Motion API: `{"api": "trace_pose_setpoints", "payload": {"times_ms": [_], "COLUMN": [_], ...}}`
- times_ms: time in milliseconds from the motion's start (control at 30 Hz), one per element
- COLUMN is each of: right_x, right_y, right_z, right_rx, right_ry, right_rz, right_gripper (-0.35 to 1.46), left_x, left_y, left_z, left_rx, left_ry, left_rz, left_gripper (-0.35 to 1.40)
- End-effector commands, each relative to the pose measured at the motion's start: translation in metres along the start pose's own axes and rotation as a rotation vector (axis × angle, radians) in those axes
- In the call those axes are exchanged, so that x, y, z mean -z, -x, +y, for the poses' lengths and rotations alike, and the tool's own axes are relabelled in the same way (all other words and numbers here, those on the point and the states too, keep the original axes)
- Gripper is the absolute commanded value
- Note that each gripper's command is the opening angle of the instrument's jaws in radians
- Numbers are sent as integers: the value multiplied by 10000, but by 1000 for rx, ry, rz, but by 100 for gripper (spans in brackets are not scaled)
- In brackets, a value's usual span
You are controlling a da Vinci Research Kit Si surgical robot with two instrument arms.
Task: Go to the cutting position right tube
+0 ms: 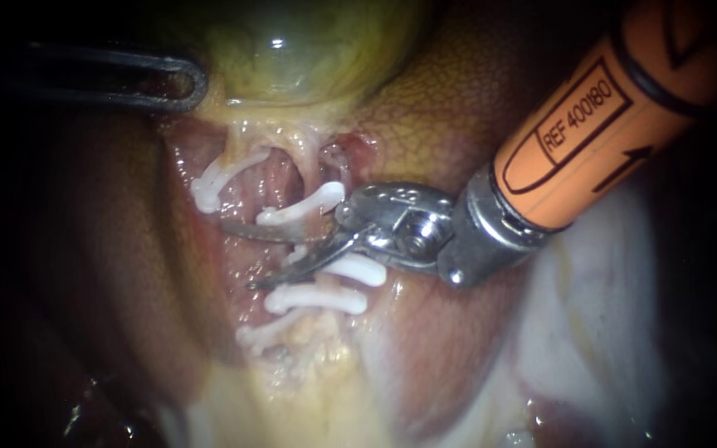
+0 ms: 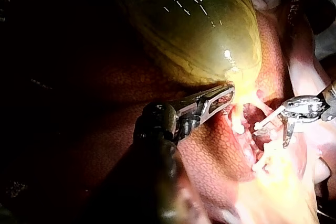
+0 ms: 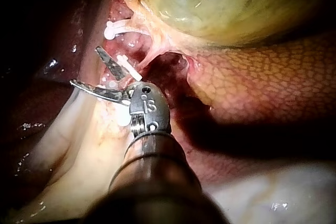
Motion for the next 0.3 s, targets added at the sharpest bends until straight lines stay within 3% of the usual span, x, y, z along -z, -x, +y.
{"api": "trace_pose_setpoints", "payload": {"times_ms": [33, 300], "right_x": [0, 1], "right_y": [1, 3], "right_z": [0, 3], "right_rx": [0, 2], "right_ry": [-1, -1], "right_rz": [-1, -2], "right_gripper": [113, 111], "left_x": [0, 0], "left_y": [0, 0], "left_z": [0, 0], "left_rx": [0, 0], "left_ry": [0, 0], "left_rz": [0, 0], "left_gripper": [-35, -35]}}
